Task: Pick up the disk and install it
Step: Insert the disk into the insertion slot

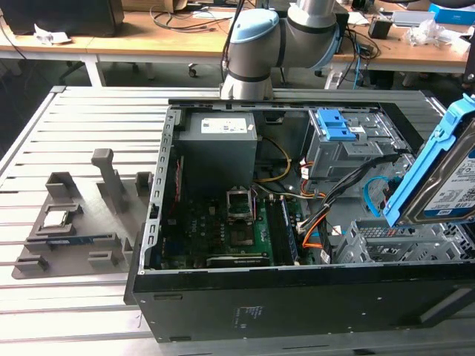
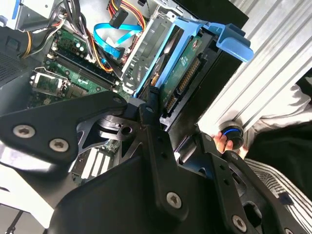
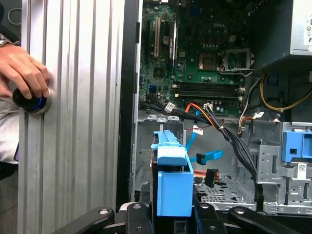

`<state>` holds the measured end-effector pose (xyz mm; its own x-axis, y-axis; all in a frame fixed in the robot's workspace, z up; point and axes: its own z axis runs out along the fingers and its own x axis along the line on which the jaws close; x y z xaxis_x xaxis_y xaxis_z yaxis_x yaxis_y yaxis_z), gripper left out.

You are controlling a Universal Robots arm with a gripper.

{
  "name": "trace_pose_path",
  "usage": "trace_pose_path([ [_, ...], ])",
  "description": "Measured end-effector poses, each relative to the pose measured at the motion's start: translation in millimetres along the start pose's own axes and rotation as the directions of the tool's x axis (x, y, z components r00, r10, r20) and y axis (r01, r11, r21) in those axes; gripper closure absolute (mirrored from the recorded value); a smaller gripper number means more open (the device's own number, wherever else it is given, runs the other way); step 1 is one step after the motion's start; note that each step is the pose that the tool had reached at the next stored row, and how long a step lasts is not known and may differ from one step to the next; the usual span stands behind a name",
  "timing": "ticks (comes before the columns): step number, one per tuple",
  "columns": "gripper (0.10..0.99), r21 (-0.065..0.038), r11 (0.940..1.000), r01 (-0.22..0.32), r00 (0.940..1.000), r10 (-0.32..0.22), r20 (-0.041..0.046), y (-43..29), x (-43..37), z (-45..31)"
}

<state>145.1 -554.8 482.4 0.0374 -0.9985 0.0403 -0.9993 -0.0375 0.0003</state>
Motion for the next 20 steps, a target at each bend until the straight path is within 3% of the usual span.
trace_pose_path([
  [6,0.725,0.0,1.0,0.0,1.0,0.0,-0.0006,-0.1,-0.3,3.6],
  [12,0.725,-0.001,1.0,-0.009,1.0,0.009,-0.0033,0.2,-4.7,17.3],
  [15,0.725,-0.003,0.998,-0.062,0.998,0.062,-0.0057,6.7,-11.7,35.3],
  [20,0.725,-0.003,0.9969,-0.078,0.9969,0.078,-0.0036,10.0,-18.0,38.4],
])
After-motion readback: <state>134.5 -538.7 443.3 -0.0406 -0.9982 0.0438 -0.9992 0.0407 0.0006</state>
